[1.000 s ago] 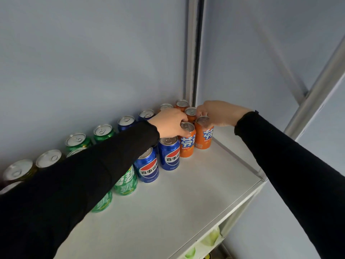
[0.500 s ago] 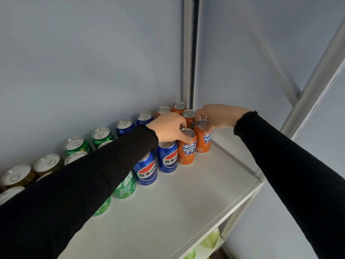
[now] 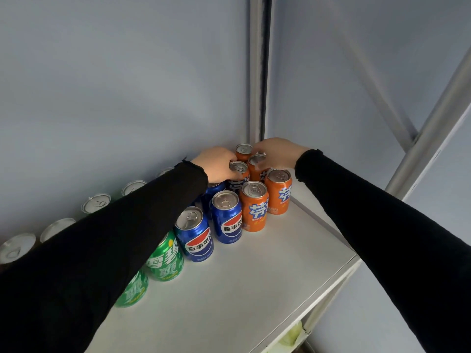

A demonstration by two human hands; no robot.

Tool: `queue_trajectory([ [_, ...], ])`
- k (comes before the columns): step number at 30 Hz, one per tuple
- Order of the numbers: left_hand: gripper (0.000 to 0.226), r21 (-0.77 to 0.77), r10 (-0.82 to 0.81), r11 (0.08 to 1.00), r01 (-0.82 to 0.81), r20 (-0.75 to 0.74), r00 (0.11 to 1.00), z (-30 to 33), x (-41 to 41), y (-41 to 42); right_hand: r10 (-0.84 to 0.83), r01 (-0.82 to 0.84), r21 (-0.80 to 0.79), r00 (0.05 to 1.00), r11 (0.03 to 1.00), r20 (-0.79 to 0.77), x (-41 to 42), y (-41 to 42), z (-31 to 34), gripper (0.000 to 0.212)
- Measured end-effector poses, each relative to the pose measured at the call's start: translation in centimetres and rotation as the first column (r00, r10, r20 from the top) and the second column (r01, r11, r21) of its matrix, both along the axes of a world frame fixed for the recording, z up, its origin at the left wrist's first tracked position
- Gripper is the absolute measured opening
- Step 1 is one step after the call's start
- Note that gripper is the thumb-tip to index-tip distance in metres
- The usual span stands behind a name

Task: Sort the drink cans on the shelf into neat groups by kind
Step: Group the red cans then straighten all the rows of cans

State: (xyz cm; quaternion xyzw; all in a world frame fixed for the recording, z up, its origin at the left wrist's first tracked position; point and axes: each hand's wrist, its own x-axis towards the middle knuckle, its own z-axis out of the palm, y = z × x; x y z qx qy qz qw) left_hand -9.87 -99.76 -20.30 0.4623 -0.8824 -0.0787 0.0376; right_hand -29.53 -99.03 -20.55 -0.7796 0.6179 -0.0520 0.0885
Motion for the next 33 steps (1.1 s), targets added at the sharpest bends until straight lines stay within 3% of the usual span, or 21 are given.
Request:
queue_trajectory([
  [4,0.029,-0.020,0.007,1.000,-0.008,-0.012,1.000,0.0,-0.5,-0.1,-0.002,0.001,-0.027,0.998,1.000,-0.056,-0.2,-0.8,-0.8,0.040],
  [13,0.051,0.022,0.056,0.998,-0.057,0.043,0.998,0.8,0.0,-0.6,0.004,-0.004,0.014,1.000,1.000,-0.023,-0.9,-2.3,-0.4,0.047],
  [19,0.034,-0.147,0.137,0.978,-0.148,-0.088,0.987,3.0,2.4,-3.9,-0.045,0.055,-0.157,0.997,0.986,0.064,-0.8,-3.7,2.0,0.033],
  [22,0.045,-0.065,0.155,0.986,-0.154,0.009,0.988,2.1,2.4,-5.1,-0.040,0.040,-0.088,0.999,0.995,-0.001,0.6,-4.8,1.3,0.045],
  [27,0.057,-0.018,0.125,0.992,-0.124,0.047,0.991,0.8,1.5,-5.8,-0.047,0.047,-0.001,0.999,0.999,0.004,2.3,-6.4,0.2,0.060],
  [33,0.047,-0.047,0.149,0.988,-0.147,0.020,0.989,-0.9,1.7,-6.6,-0.010,0.009,-0.047,1.000,0.999,-0.025,2.9,-6.8,-0.2,0.044],
])
